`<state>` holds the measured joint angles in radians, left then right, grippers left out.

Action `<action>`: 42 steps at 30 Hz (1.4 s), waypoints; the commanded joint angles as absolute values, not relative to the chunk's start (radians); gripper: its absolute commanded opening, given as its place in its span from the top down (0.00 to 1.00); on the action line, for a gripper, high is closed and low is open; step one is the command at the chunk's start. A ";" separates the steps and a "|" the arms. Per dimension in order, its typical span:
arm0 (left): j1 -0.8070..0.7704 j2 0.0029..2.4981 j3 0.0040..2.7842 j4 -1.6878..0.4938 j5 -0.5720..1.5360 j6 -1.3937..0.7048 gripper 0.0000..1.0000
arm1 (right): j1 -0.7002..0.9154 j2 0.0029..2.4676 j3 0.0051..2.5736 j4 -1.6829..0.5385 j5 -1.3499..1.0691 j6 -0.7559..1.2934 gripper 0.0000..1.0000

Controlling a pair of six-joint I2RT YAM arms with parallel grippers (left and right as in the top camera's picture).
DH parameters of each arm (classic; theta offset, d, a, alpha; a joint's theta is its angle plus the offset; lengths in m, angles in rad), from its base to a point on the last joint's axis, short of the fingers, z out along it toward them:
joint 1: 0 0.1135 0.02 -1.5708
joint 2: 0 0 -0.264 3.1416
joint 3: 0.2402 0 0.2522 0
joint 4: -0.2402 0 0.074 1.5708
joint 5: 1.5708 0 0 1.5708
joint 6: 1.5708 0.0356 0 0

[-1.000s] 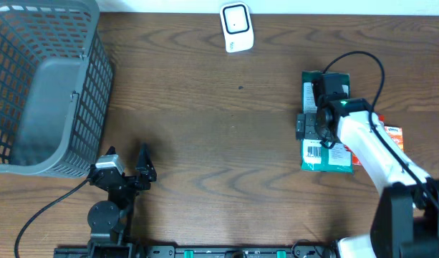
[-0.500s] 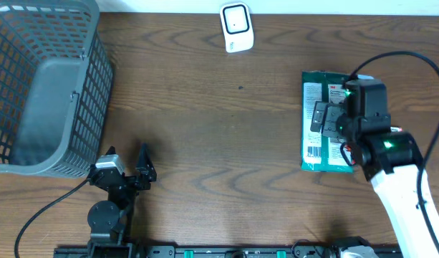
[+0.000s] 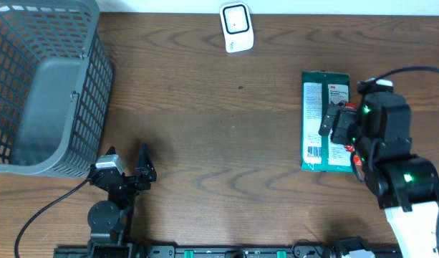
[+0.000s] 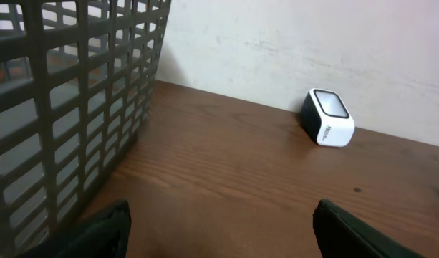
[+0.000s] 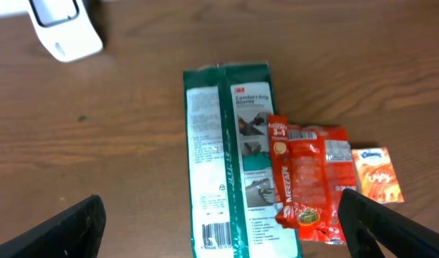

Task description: Scan the item barcode

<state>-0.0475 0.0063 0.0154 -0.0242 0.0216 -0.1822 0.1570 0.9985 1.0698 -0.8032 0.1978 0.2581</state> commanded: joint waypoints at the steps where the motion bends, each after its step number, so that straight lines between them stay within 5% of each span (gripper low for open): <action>1: -0.044 0.004 0.004 -0.071 0.015 -0.169 0.18 | 0.151 0.950 1.067 -0.805 0.205 0.249 0.01; 11: -0.044 0.004 0.004 -0.071 0.015 -0.169 0.18 | 0.152 0.717 0.939 -0.724 0.205 0.204 0.01; 27: -0.044 0.004 0.004 -0.071 0.015 -0.169 0.18 | 0.129 0.043 0.219 0.187 -0.017 -0.107 0.01; 42: -0.044 0.004 0.004 -0.071 0.015 -0.169 0.18 | 0.031 0.005 0.018 0.235 -0.099 -0.114 0.01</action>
<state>-0.0475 0.0067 0.0174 -0.0273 0.0246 -0.1822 0.0429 0.0128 0.0437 0.2302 -0.0765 -0.0971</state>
